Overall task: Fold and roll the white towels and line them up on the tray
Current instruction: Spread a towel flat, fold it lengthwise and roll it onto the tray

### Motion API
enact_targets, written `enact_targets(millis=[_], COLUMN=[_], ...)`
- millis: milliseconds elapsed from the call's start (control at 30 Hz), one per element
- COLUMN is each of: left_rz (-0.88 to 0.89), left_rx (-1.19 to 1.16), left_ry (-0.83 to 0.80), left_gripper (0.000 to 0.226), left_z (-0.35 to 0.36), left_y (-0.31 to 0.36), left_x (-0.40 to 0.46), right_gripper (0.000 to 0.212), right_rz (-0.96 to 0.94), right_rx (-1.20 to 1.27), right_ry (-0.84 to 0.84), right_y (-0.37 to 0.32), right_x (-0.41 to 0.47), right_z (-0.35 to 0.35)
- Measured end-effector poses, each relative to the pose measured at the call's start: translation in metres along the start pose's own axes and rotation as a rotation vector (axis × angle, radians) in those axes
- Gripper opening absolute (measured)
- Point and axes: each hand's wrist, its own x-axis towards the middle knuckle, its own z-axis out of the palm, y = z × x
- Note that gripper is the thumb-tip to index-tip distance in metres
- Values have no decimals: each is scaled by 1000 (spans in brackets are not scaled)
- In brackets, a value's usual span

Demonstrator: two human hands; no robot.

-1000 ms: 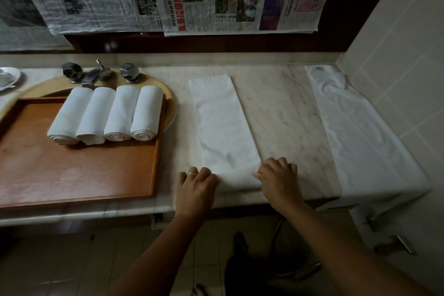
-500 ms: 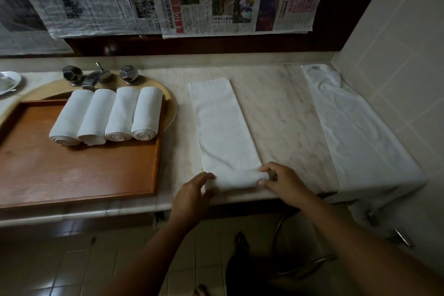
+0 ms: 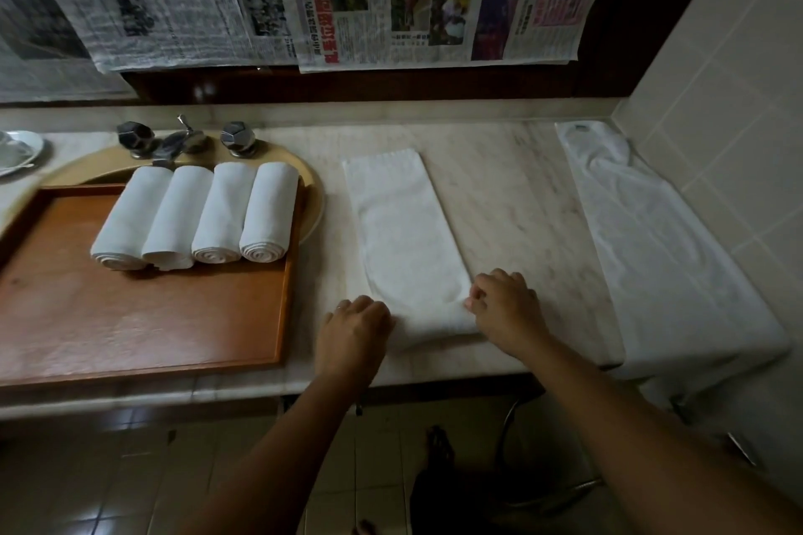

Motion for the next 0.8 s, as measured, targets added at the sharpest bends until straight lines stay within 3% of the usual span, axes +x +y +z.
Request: enact_targets(millis=[67, 167, 333, 433, 533, 700, 800], left_rz=[119, 168, 44, -230, -346, -398, -333], left_rx=[89, 66, -90, -385, -452, -402, -256], left_ry=[39, 67, -32, -105, -197, -257, -108], left_gripper=[11, 18, 34, 36, 37, 33, 25], left_z=[7, 11, 12, 8, 7, 1, -3], left_y=[-1, -1, -2, 6, 5, 7, 9], left_x=[-7, -19, -33, -28, -18, -4, -1], right_gripper=[13, 24, 40, 26, 20, 14, 19], right_rz=[-181, -235, -26, 116, 165, 277, 310], right_rx=[-113, -51, 304, 536, 667, 536, 306], right_ry=[157, 270, -8, -70, -181, -238, -163], right_y=[2, 12, 24, 20, 17, 14, 8], right_x=[-10, -32, -49, -42, -29, -8, -5], right_z=[9, 23, 31, 20, 6, 4, 3])
